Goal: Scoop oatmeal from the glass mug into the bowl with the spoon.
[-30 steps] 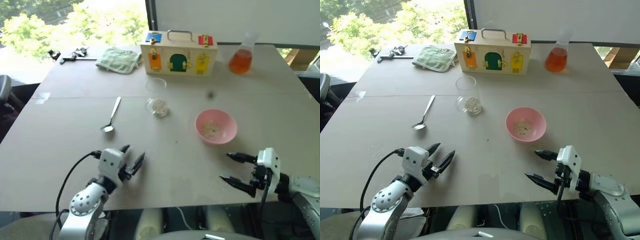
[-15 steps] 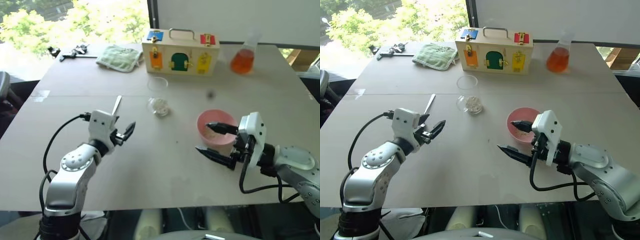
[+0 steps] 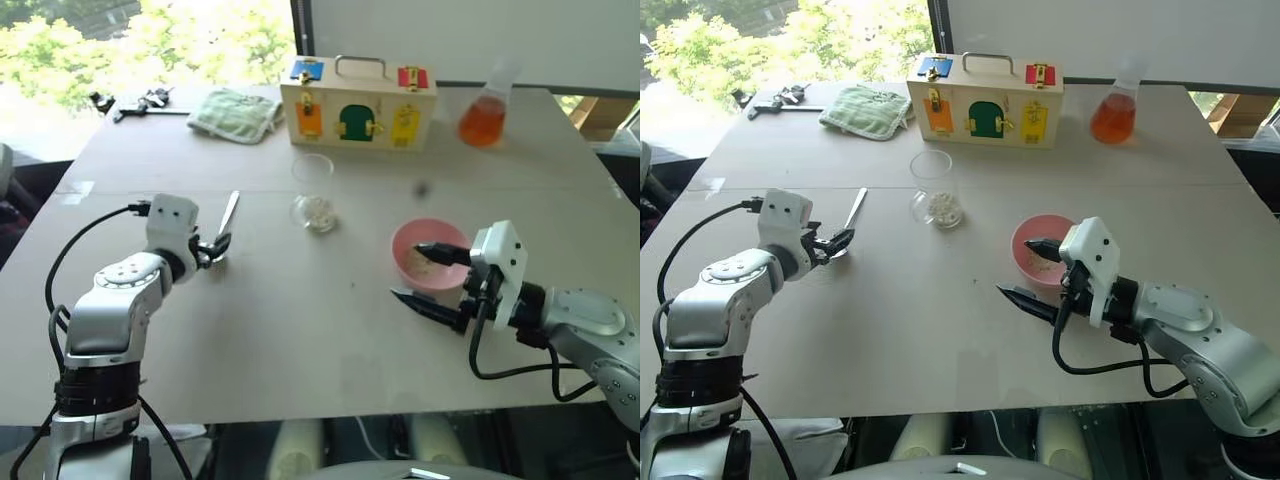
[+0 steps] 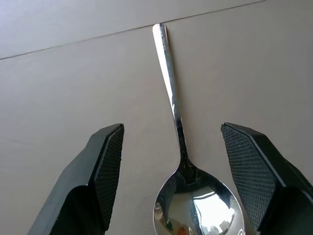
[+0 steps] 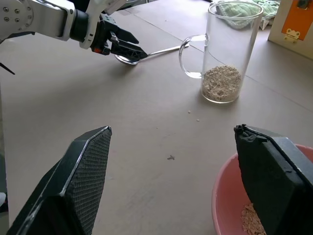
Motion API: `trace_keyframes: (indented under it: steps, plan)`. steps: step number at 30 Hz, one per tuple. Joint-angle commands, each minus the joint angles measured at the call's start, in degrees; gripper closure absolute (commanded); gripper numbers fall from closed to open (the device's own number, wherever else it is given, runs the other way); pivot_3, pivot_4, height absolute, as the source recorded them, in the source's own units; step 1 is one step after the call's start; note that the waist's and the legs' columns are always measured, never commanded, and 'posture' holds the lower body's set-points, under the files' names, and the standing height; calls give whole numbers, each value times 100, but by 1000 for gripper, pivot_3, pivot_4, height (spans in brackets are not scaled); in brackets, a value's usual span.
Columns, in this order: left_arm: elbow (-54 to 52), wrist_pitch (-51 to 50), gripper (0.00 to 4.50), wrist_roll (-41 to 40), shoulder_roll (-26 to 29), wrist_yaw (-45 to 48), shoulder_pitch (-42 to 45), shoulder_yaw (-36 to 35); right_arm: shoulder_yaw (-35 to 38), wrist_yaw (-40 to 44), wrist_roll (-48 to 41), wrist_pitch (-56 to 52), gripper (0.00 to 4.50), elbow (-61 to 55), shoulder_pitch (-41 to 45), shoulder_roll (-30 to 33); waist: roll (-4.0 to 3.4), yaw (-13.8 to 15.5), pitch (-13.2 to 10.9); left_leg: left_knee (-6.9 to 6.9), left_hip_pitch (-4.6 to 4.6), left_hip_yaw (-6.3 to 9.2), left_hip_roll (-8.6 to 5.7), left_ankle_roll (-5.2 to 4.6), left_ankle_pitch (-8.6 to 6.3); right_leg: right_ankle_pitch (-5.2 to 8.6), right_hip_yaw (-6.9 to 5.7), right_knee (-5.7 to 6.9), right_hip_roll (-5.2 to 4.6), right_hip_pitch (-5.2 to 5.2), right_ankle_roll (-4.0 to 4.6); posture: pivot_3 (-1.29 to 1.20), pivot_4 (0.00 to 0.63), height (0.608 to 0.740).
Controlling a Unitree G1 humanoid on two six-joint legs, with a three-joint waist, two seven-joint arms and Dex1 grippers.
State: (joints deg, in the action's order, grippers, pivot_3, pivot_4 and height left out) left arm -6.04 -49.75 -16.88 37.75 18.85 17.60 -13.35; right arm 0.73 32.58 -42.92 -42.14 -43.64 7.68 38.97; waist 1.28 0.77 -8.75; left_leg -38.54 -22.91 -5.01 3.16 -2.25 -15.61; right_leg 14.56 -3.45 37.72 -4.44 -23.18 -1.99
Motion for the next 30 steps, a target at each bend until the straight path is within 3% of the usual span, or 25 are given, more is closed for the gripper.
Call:
trace_keyframes:
  steps: [1,6,13,16,21,25,30]
  plan:
    - [440,54,1205,109,-47,-55,314,-17,65,28,-90,32,489,-107,149,-8,1,1,0,0,0,-1,0,0,0,0,0,0,0,0,0,0,150,740]
    - [1518,567,1205,247,-183,191,812,252,56,1,-173,-121,489,-88,307,35,2,11,1,-2,1,0,-5,1,1,0,-1,3,-1,1,0,0,150,740]
    - [2078,751,1205,354,-167,569,1049,486,54,-40,-171,-223,489,-105,421,20,2,13,1,-4,3,0,-8,3,2,-1,-4,12,-3,2,0,0,150,740]
    - [2243,716,1974,378,-164,603,1081,423,48,-63,-164,-252,489,-116,444,3,2,10,3,-6,4,1,-8,3,2,-1,-5,16,-5,2,0,0,150,740]
    - [2262,685,4320,425,-170,614,1028,392,48,-61,-151,-258,489,-105,464,3,0,-3,5,-7,8,0,-8,3,3,-1,-2,19,-4,3,0,0,150,740]
    - [2089,684,4473,385,-170,633,804,277,16,-52,-130,-251,489,-86,486,-11,-7,-15,9,-7,11,-1,-6,4,3,-1,0,20,-3,3,-1,0,150,740]
    - [1091,1194,4473,10,-228,1084,-154,-58,39,-44,-156,-277,489,-94,449,10,-10,-124,10,-5,13,-11,3,4,3,-1,12,16,-5,2,0,0,150,740]
